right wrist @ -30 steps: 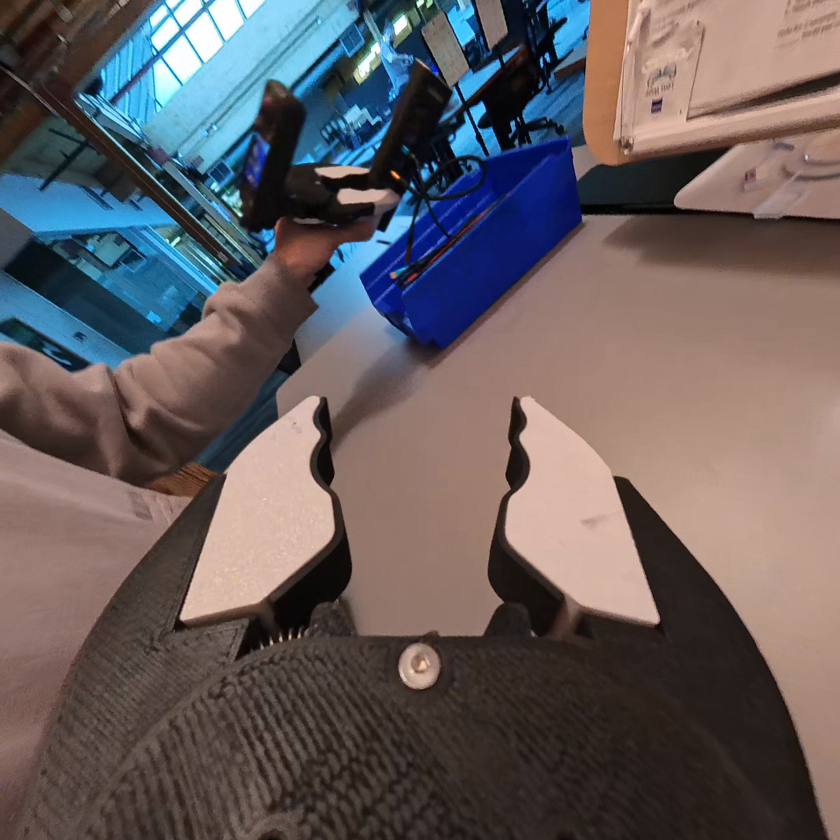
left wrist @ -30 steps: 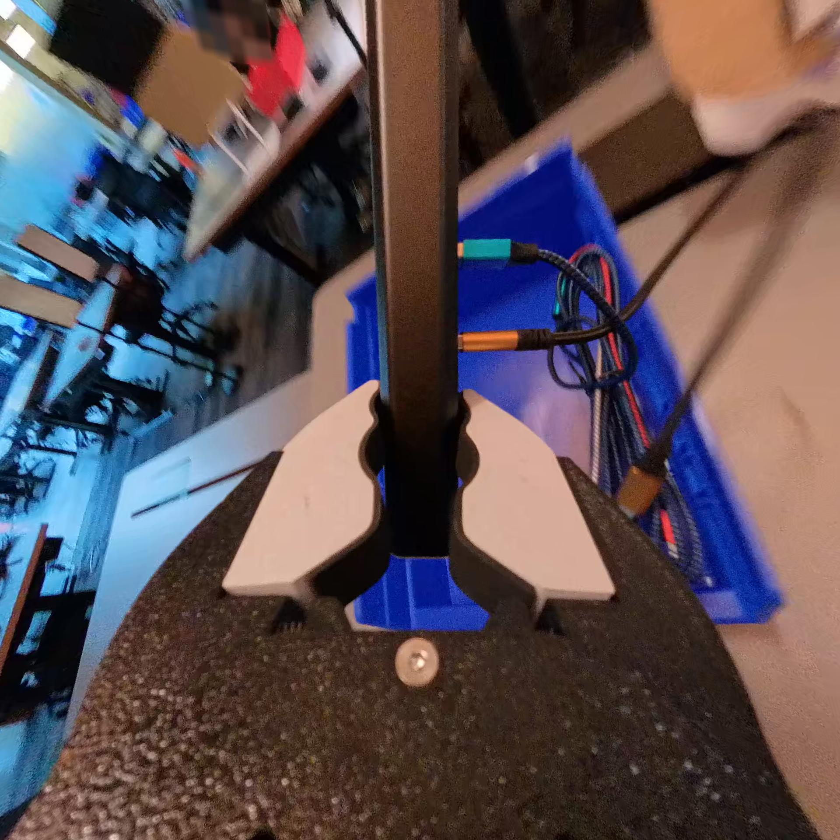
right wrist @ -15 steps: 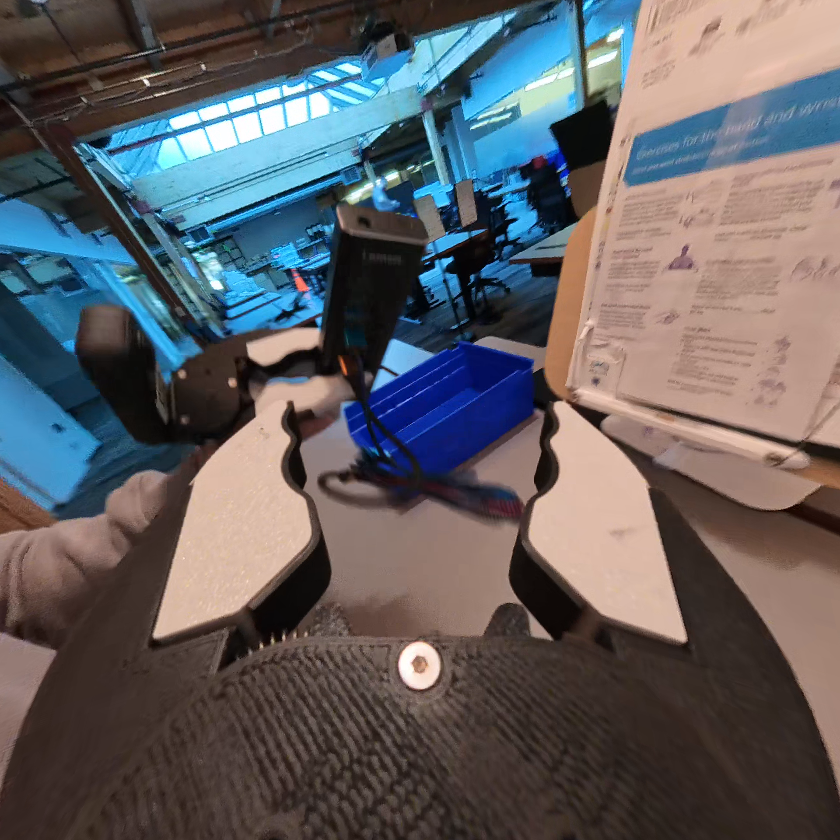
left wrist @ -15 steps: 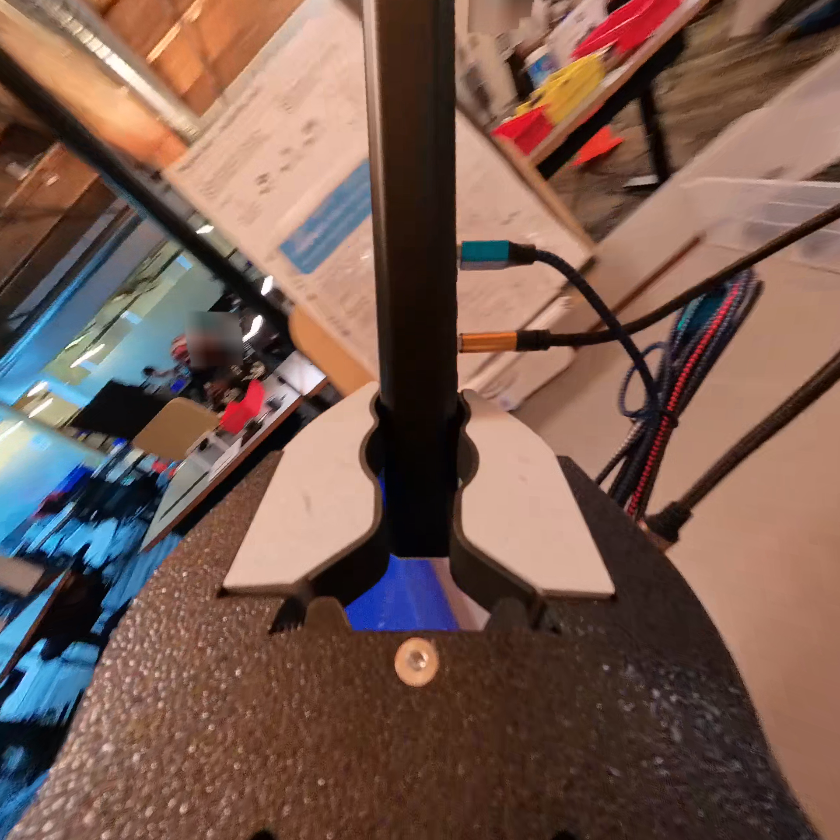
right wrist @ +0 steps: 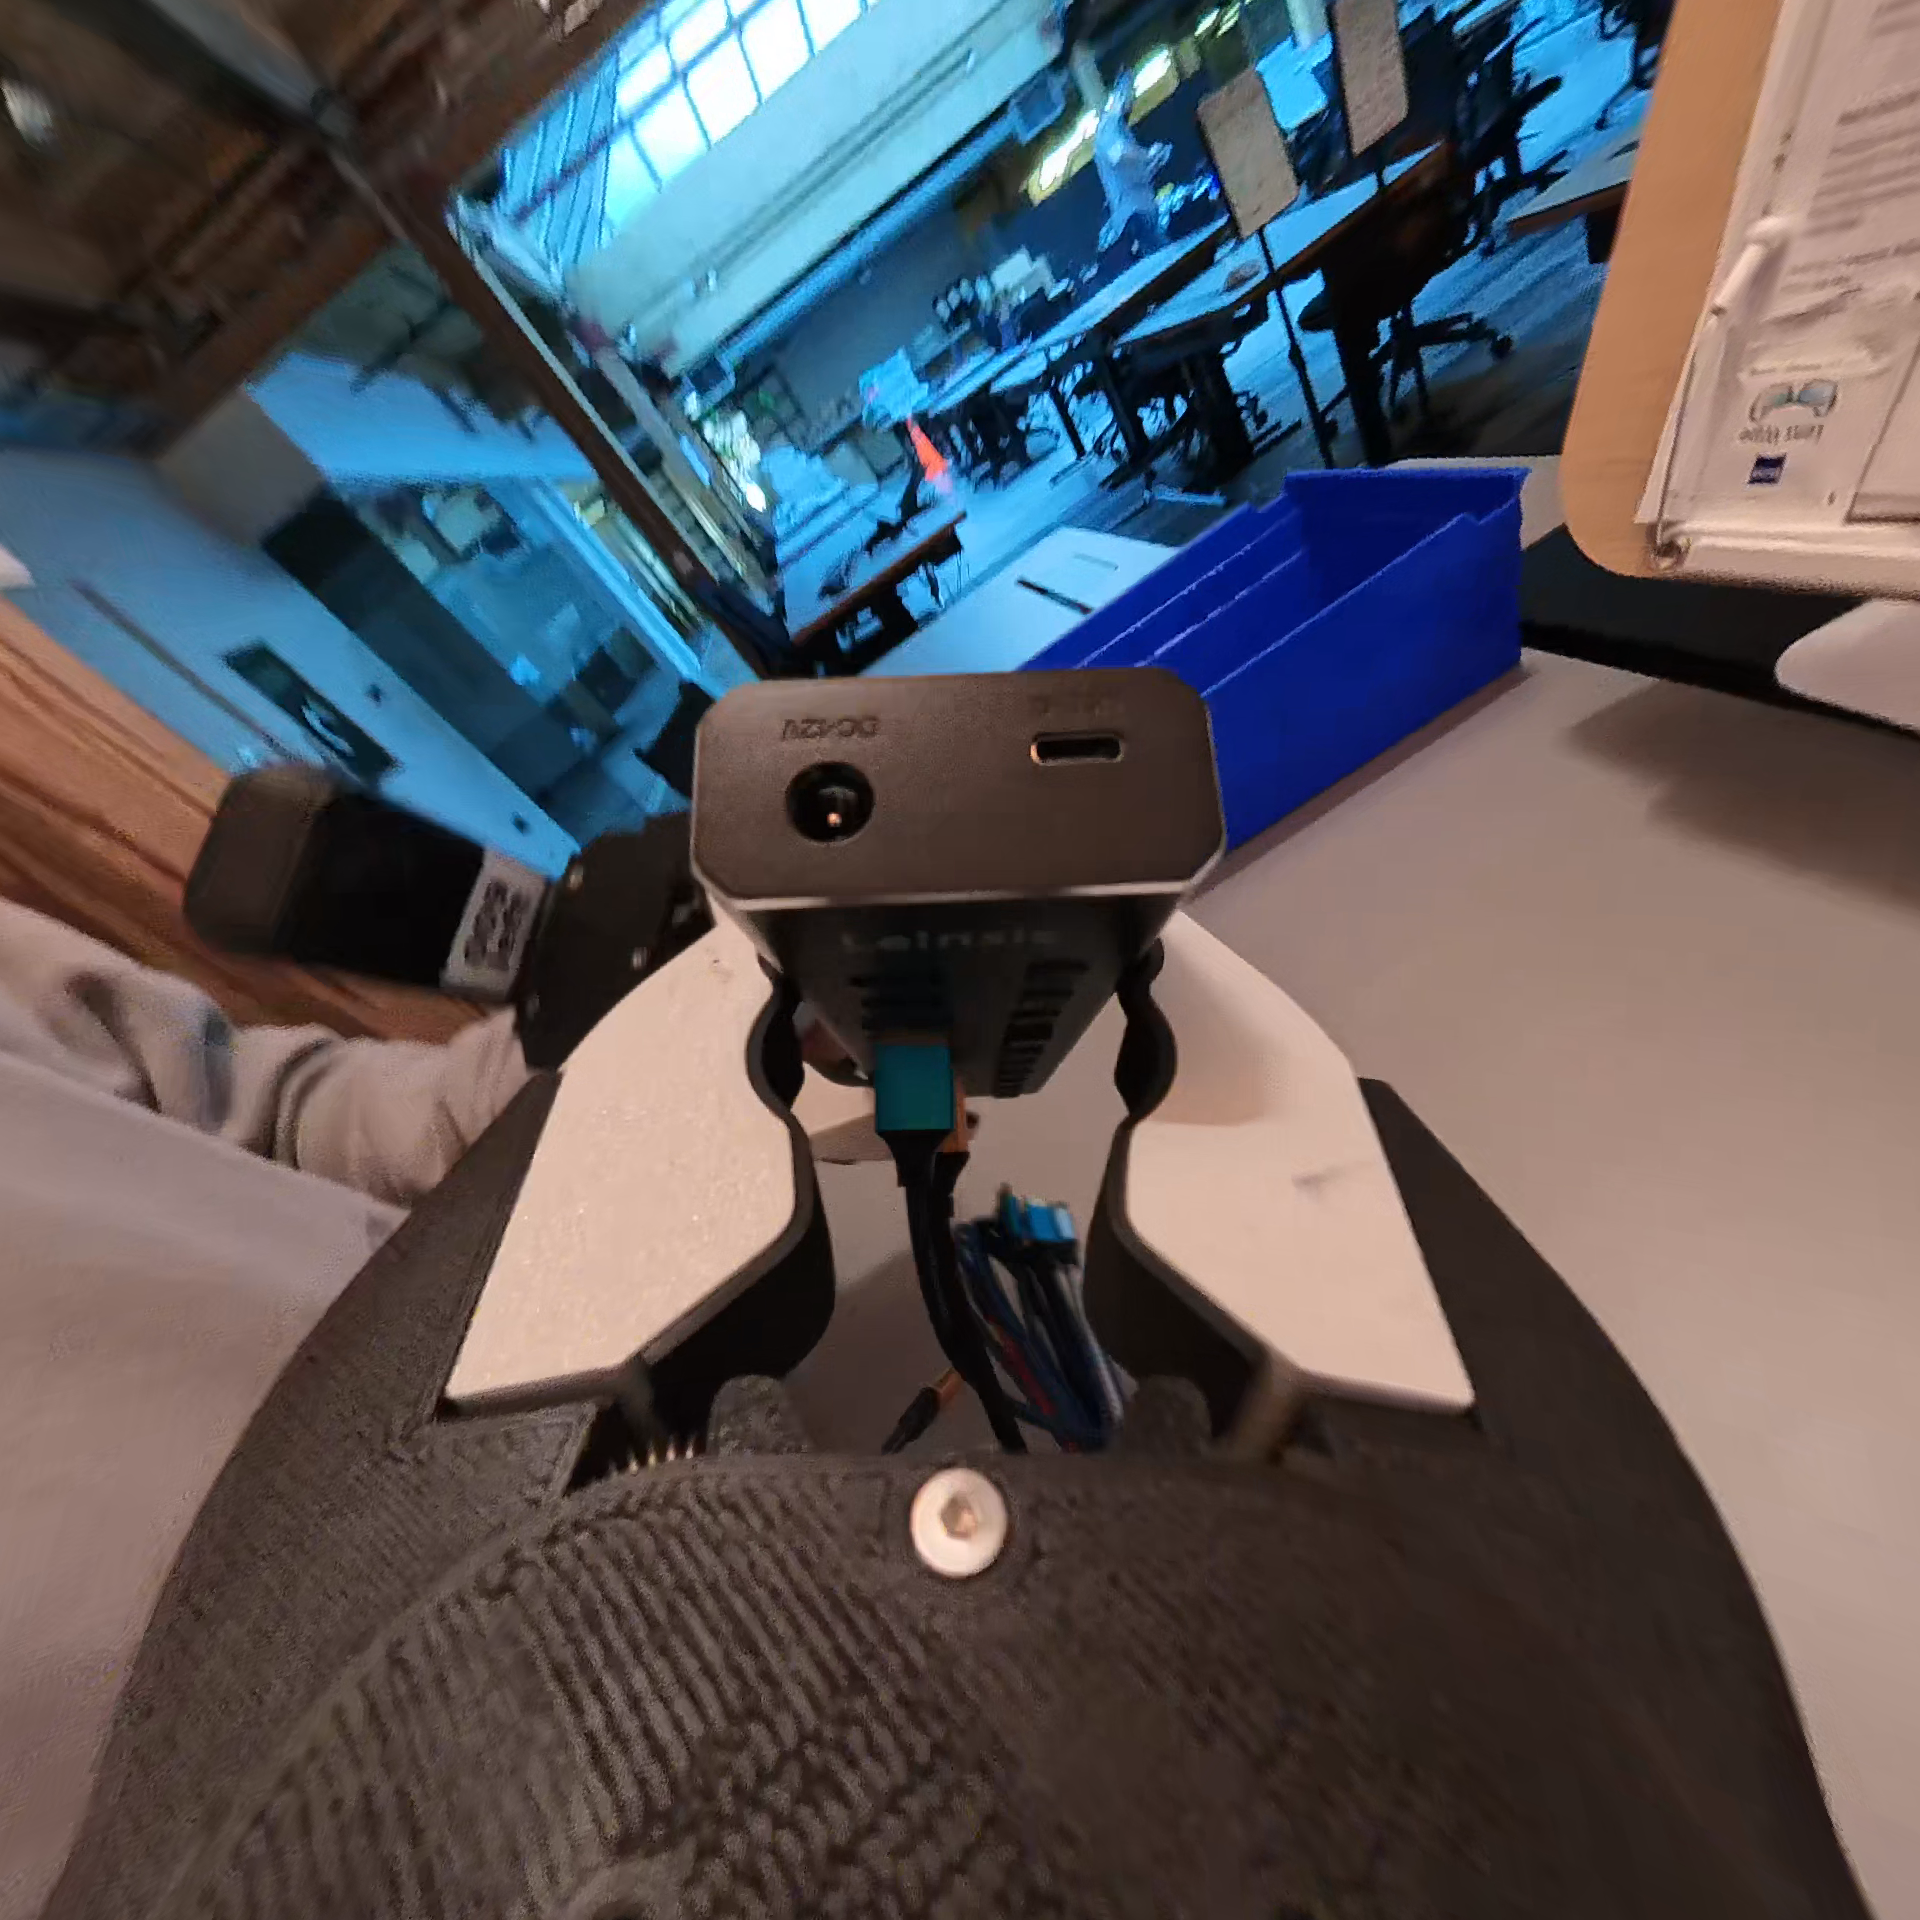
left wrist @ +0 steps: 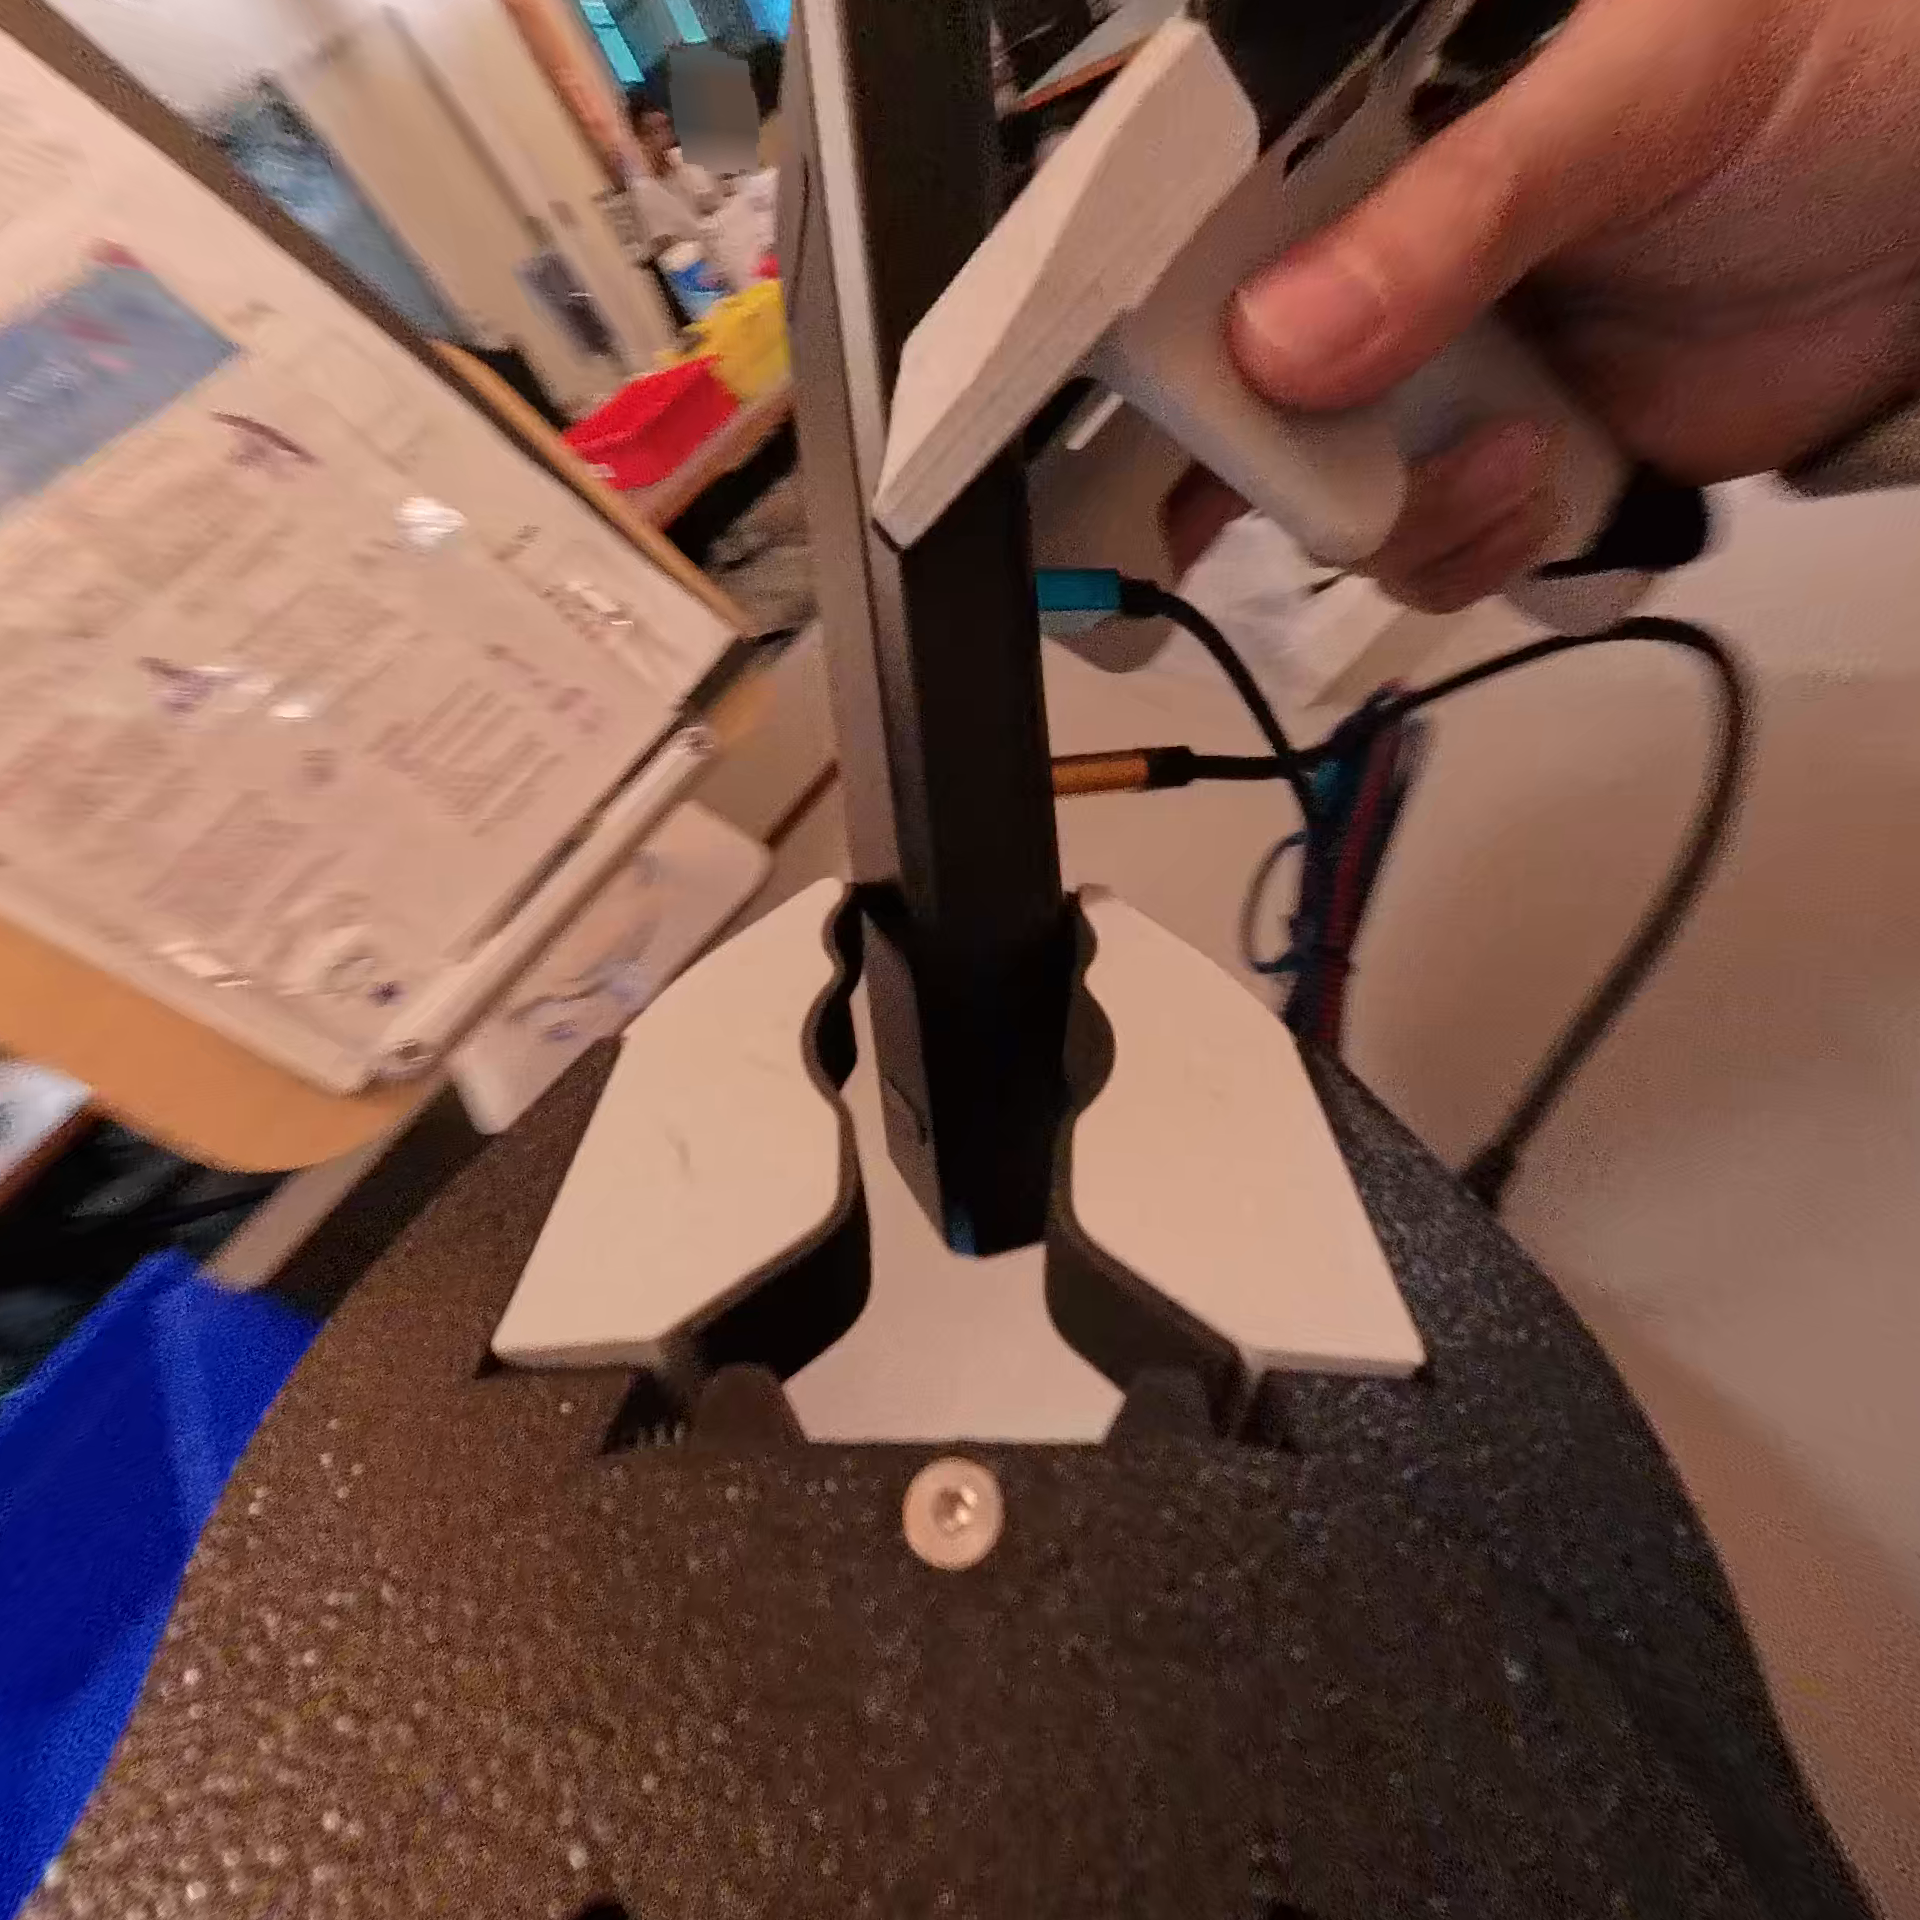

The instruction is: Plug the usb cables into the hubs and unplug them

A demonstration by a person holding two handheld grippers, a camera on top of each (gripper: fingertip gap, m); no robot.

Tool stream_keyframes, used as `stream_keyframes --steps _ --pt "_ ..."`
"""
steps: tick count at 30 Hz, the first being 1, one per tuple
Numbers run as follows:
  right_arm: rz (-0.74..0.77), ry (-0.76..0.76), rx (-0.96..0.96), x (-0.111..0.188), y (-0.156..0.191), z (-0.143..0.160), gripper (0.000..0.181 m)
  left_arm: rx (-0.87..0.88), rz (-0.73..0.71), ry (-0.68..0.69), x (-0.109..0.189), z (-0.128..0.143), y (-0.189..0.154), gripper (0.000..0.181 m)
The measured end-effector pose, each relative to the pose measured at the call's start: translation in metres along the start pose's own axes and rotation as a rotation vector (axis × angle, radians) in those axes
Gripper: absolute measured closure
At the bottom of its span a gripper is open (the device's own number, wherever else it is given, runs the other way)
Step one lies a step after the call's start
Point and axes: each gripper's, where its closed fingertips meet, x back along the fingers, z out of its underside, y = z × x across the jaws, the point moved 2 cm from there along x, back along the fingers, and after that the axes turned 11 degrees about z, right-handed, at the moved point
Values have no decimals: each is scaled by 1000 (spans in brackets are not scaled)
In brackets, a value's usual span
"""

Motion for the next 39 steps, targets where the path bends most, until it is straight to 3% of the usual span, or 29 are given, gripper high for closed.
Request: stream_keyframes --steps 2,5,8,12,23,28,33,39 --pt "12 55 126 4 3 -3 121 108 169 -7 0 -2 -7 134" --pt "-4 151 296 6 9 0 121 228 315 -8 1 -8 -7 108" --pt "-63 214 412 4 17 8 121 241 390 -28 -5 -10 -10 104" --pt "-28 297 551 -4 21 20 121 278 470 -19 -17 -9 -26 103" --pt "-81 497 770 -13 28 55 122 210 464 10 -34 14 -44 109" --pt "-69 547 767 -14 26 64 121 238 450 -72 -35 18 -48 110" --pt "10 491 701 1 18 47 120 293 398 -120 -30 21 -37 109" --pt "-65 380 592 15 18 51 143 287 420 -155 -20 21 -35 110"
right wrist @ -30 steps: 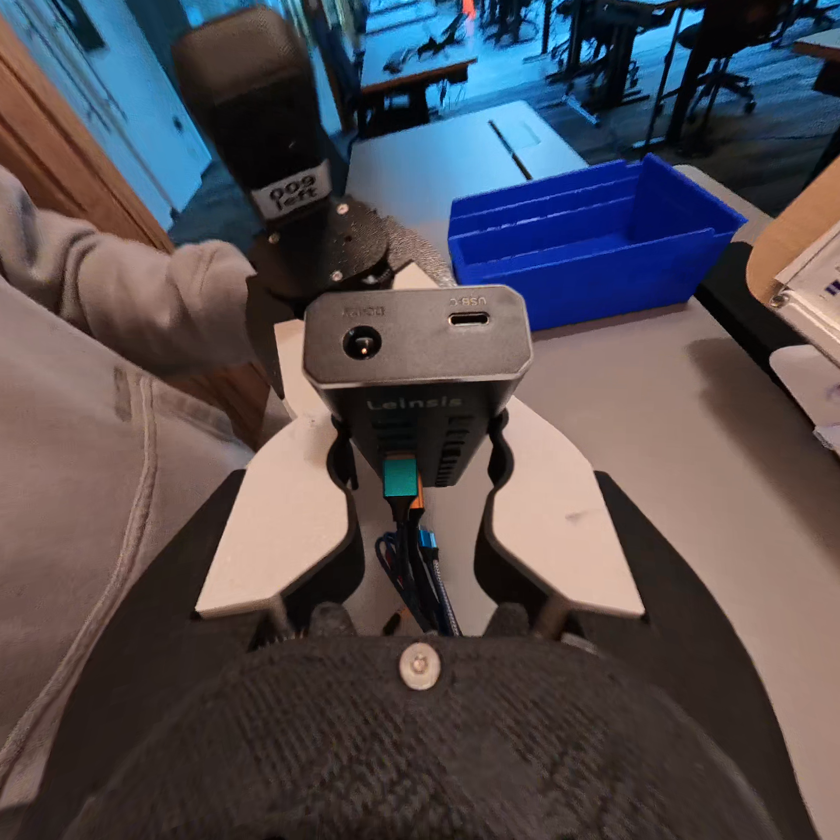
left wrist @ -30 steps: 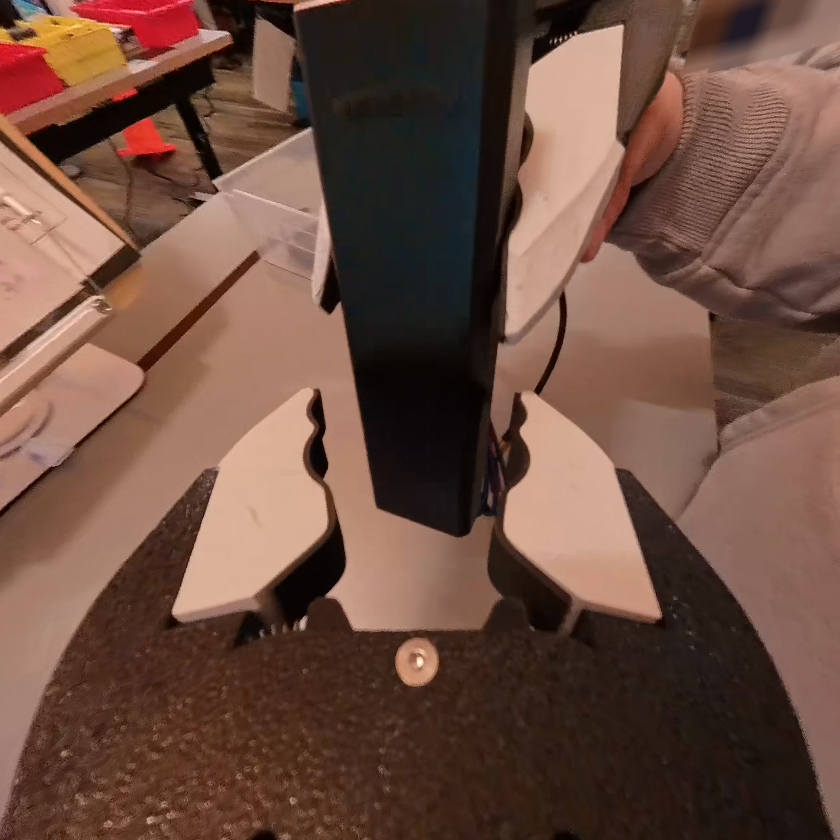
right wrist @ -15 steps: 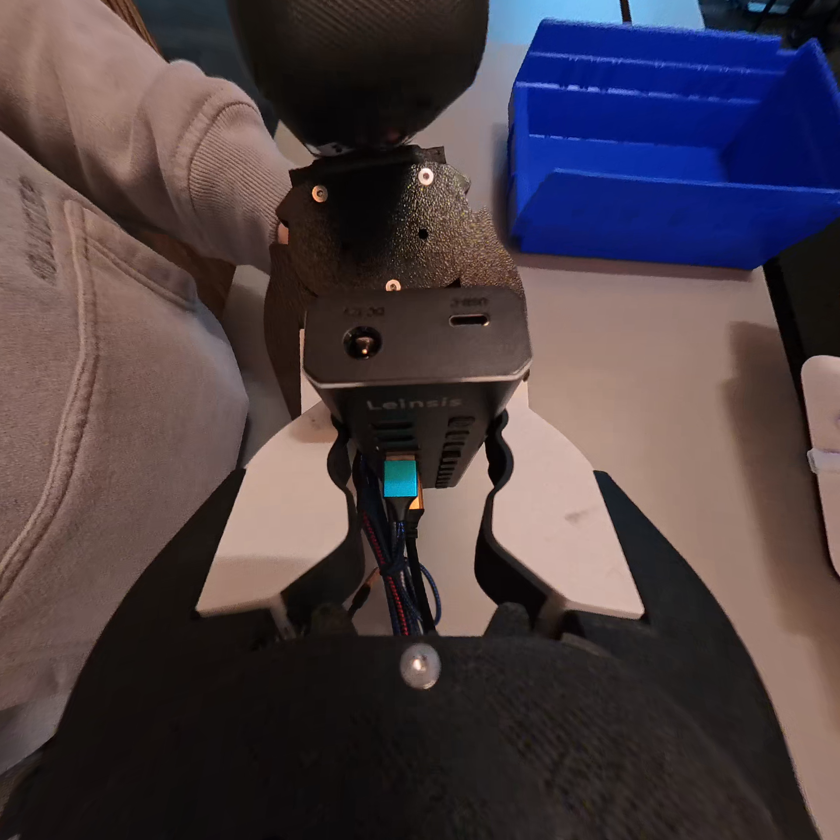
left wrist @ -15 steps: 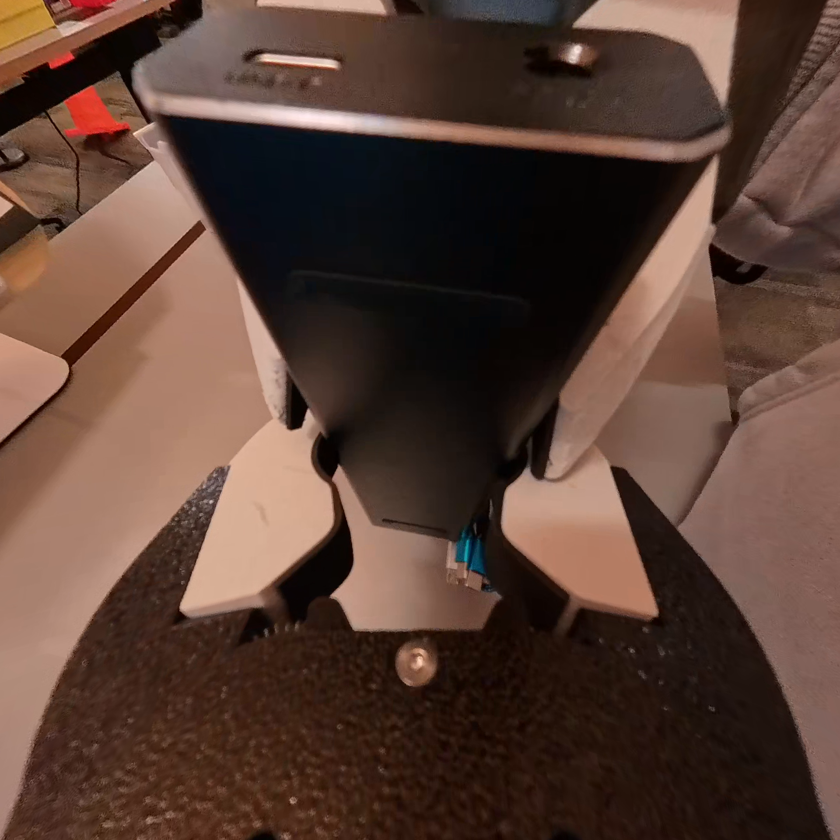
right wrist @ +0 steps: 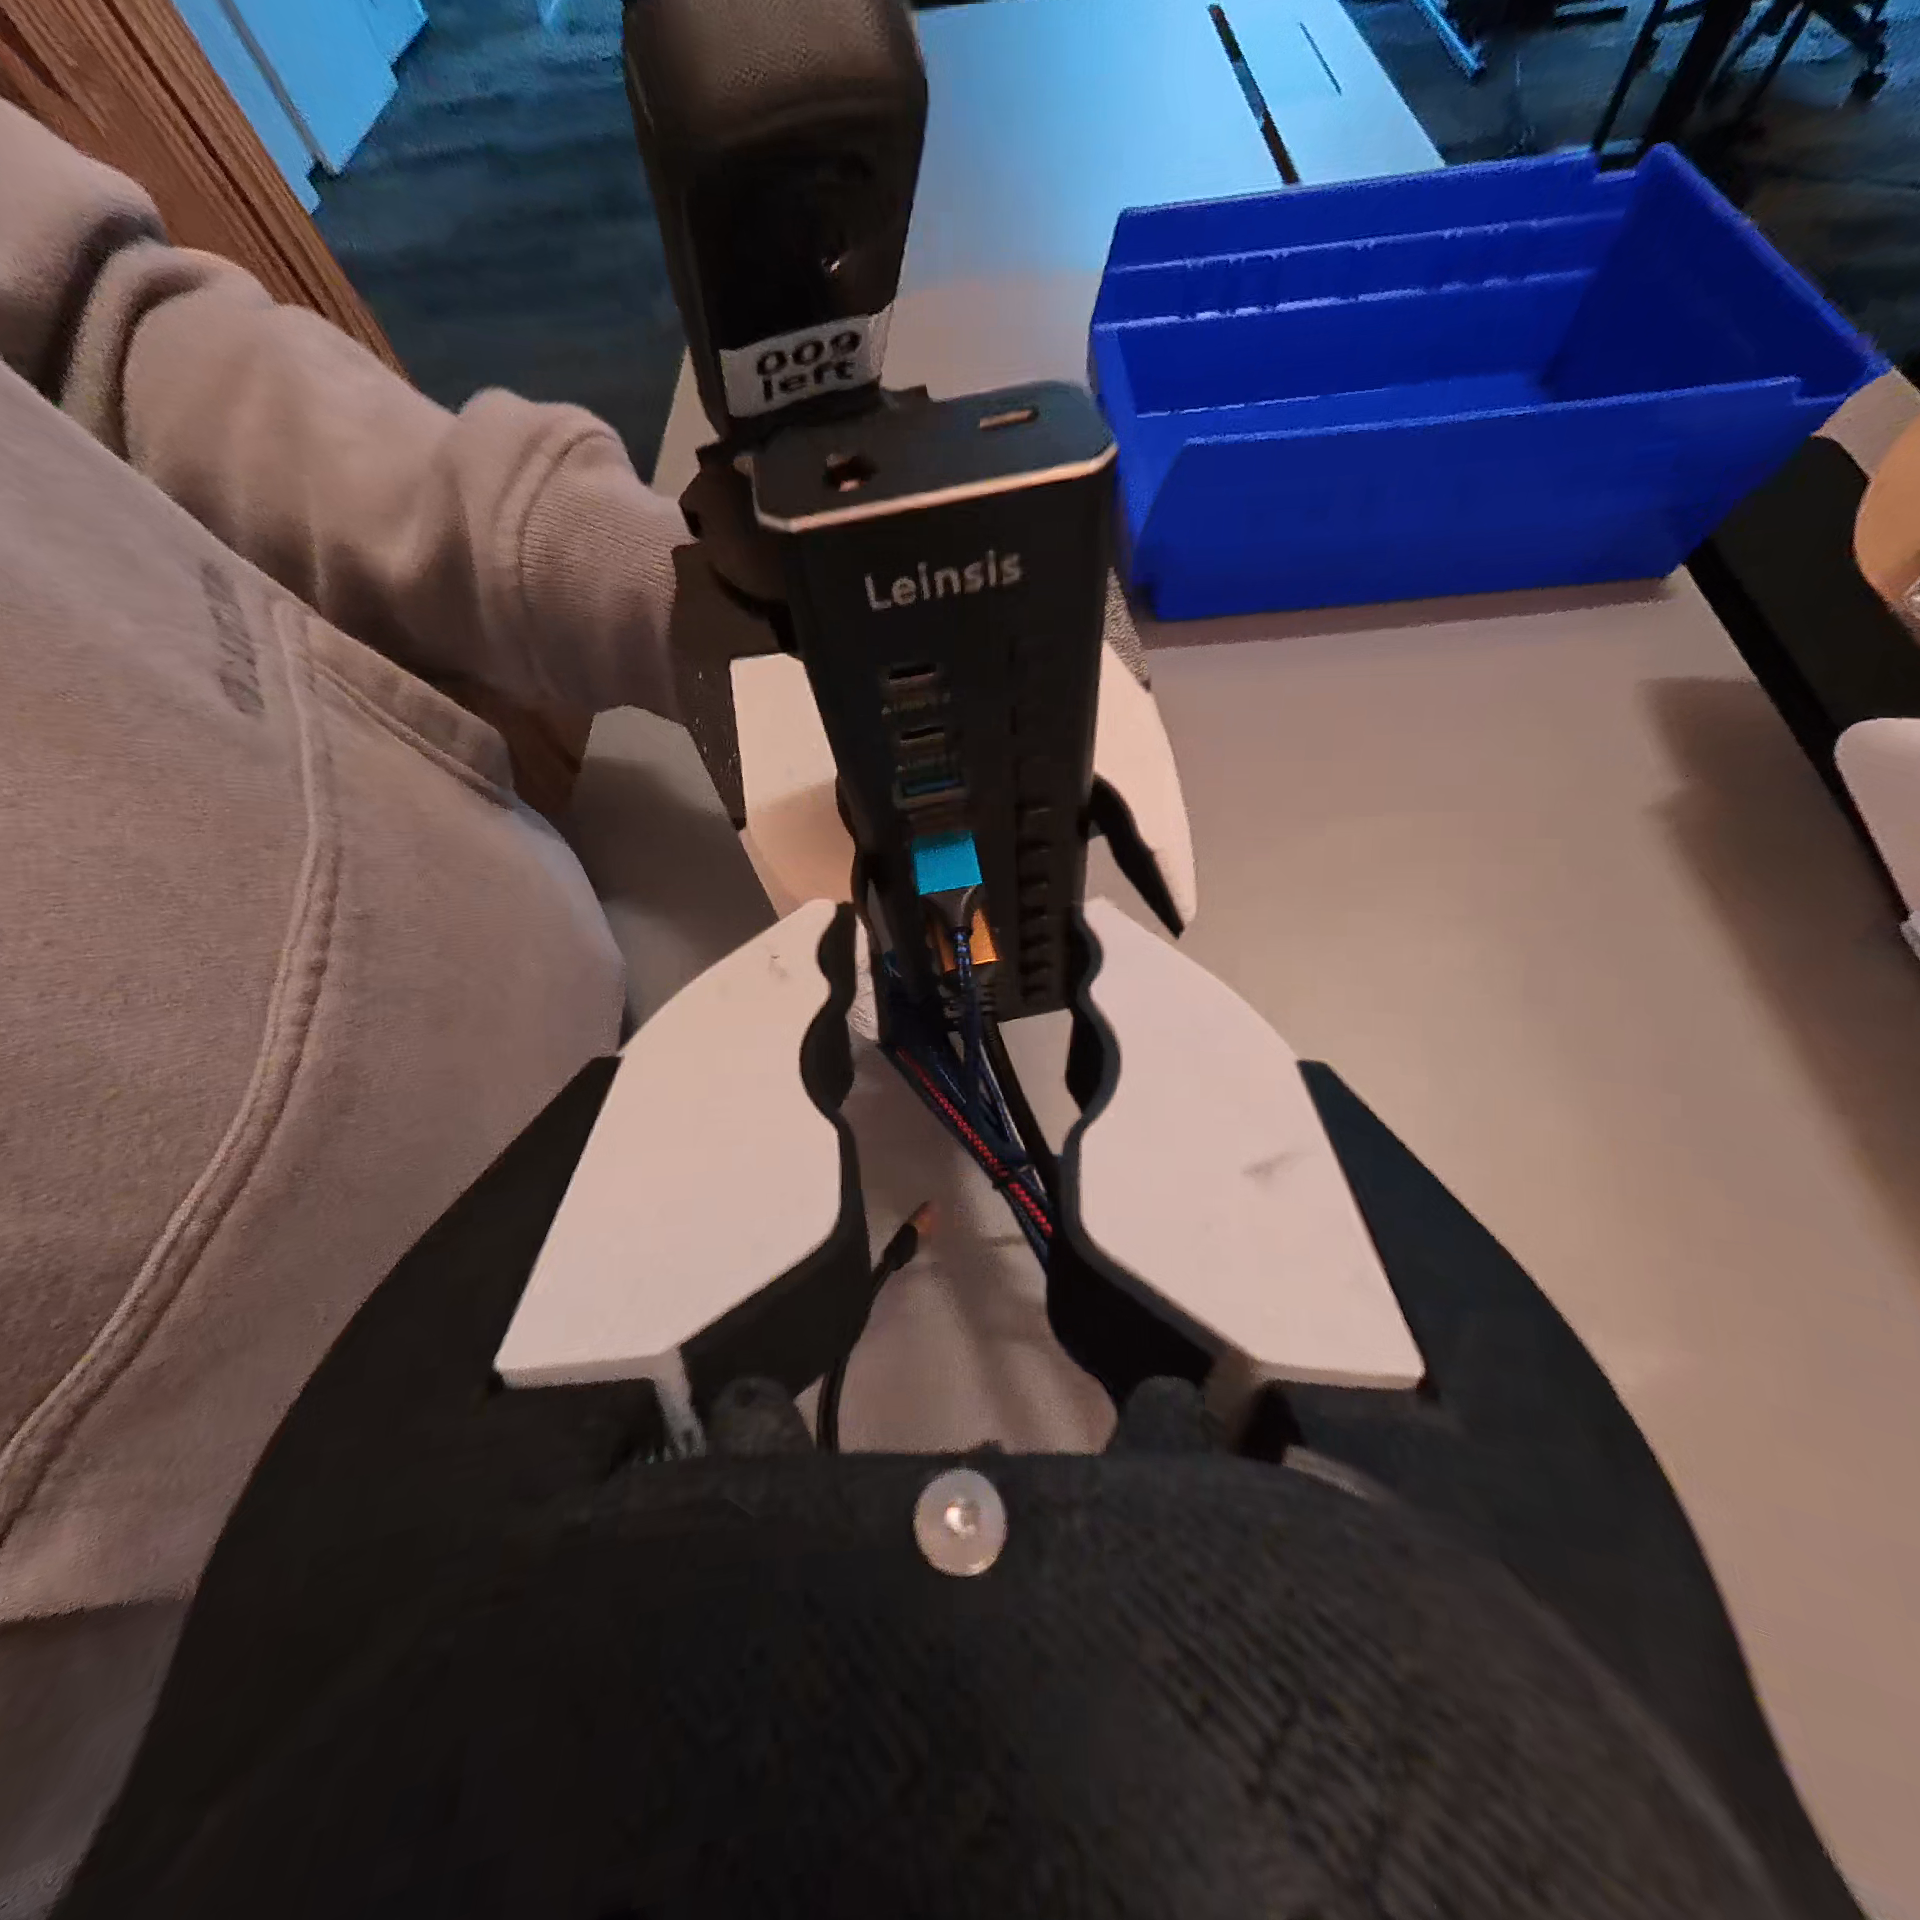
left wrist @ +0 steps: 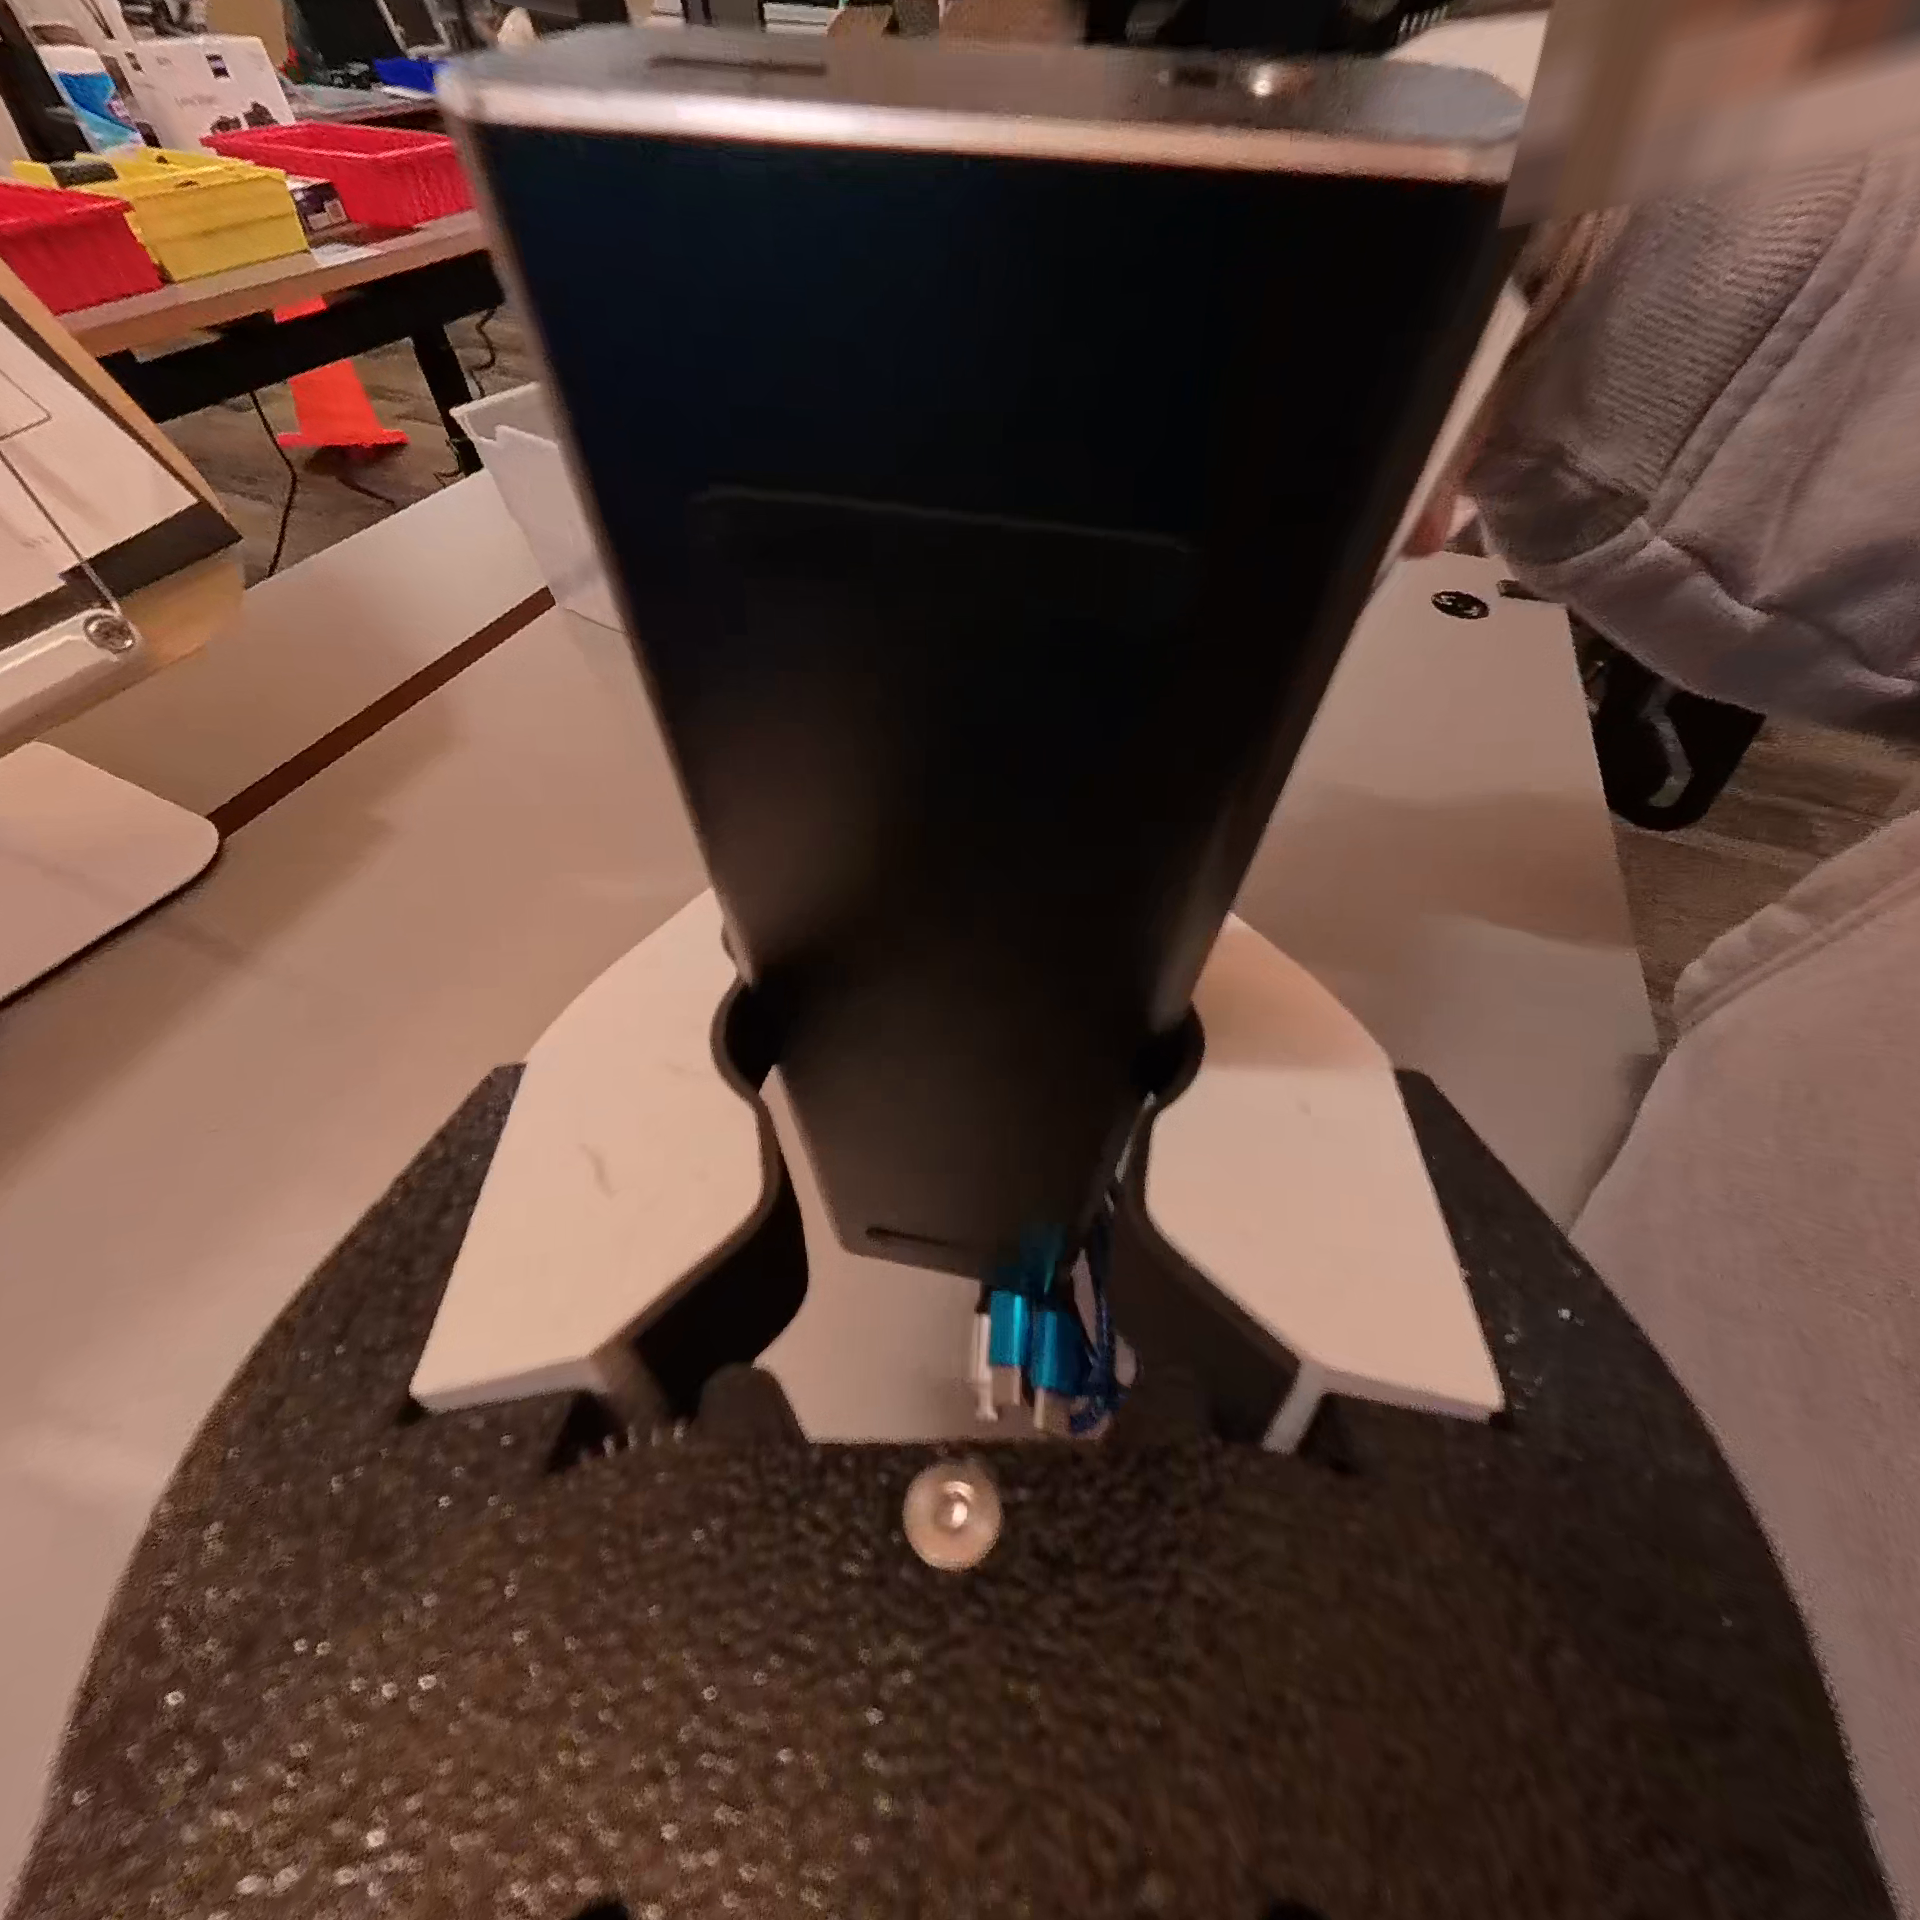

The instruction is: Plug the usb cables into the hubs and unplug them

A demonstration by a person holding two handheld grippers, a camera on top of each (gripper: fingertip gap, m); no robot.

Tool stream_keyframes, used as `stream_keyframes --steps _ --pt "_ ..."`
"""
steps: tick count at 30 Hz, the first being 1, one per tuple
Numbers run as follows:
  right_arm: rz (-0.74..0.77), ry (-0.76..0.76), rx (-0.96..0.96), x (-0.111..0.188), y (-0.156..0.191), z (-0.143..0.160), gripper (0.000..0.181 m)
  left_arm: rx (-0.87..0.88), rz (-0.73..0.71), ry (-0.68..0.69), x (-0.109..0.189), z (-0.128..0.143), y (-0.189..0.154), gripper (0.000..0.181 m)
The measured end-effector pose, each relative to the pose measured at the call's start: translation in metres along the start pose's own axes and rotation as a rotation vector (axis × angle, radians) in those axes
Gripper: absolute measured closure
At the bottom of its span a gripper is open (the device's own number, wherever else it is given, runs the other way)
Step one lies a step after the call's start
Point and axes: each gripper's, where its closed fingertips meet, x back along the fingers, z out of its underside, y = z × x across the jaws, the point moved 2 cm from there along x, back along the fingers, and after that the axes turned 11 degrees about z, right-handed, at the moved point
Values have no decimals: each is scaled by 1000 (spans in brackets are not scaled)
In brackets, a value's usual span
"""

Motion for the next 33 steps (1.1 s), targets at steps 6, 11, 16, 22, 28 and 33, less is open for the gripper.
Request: stream_keyframes --steps 6,11,16,22,28,33 --pt "5 -68 -11 -12 10 0 162 -5 34 -32 -2 -3 -6 109" --pt "-23 -87 -60 -15 13 1 167 -10 38 -41 -2 -2 -8 109" --pt "10 -29 3 -20 16 11 166 -30 52 -47 -4 -4 -10 109" --pt "-15 -19 42 -15 19 11 167 -36 100 -55 -6 -8 -16 110" --pt "-29 -76 31 -4 19 10 167 -66 174 -160 7 -25 -23 122" --pt "-3 -15 77 -6 17 17 167 -129 149 -86 3 -18 -21 122"
